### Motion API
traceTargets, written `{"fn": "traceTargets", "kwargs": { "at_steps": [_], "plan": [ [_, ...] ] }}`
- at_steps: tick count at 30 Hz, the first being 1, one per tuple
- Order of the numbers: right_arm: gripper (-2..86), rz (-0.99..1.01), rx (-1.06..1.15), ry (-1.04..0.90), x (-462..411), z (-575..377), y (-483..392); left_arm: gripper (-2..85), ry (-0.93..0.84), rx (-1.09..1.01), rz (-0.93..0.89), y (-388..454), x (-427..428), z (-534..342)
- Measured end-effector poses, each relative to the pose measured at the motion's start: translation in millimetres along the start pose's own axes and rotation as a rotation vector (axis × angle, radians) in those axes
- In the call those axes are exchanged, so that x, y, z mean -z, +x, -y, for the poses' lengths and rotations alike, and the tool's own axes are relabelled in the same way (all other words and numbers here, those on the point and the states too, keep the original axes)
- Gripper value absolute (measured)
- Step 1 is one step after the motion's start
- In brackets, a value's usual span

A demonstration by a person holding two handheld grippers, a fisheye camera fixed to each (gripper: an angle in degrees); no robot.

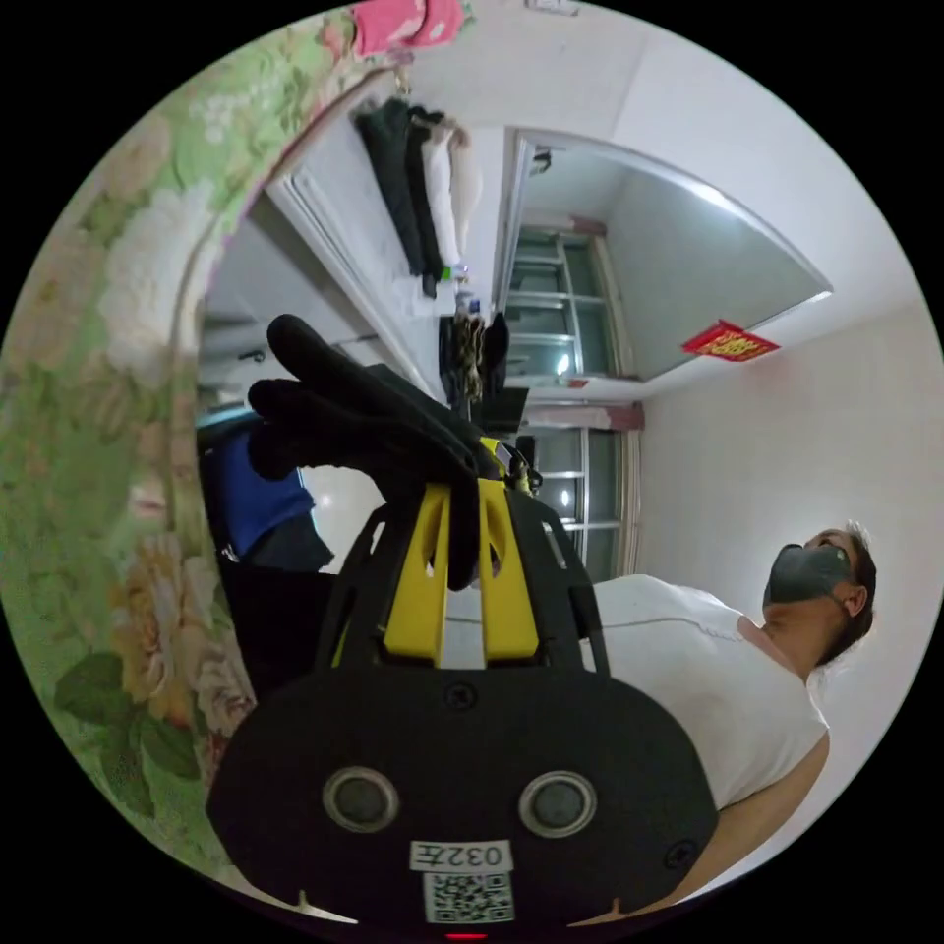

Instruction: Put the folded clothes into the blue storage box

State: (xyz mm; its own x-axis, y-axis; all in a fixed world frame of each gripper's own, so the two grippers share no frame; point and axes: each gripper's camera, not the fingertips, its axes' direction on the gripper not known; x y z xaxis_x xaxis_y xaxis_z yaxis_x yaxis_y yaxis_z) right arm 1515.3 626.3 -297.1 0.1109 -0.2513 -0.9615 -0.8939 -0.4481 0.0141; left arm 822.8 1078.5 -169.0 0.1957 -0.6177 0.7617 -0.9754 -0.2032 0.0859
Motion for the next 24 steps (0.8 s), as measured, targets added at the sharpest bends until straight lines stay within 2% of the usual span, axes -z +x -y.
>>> {"fn": "traceTargets", "kwargs": {
  "at_steps": [5,12,24],
  "plan": [
    [5.2,-0.046,-0.173,0.110,12.5,-41.0,65.4,0.5,-0.213,0.078,0.016,-64.8,-61.9,40.1],
    [5.2,-0.074,-0.299,0.153,13.8,-85.9,136.8,0.4,-0.371,0.175,0.086,-135.8,-127.0,43.5],
    [5.3,-0.094,-0.546,-0.121,-28.4,-144.1,279.8,0.5,-0.595,0.429,0.296,-279.4,-220.6,-15.4]
  ]
}}
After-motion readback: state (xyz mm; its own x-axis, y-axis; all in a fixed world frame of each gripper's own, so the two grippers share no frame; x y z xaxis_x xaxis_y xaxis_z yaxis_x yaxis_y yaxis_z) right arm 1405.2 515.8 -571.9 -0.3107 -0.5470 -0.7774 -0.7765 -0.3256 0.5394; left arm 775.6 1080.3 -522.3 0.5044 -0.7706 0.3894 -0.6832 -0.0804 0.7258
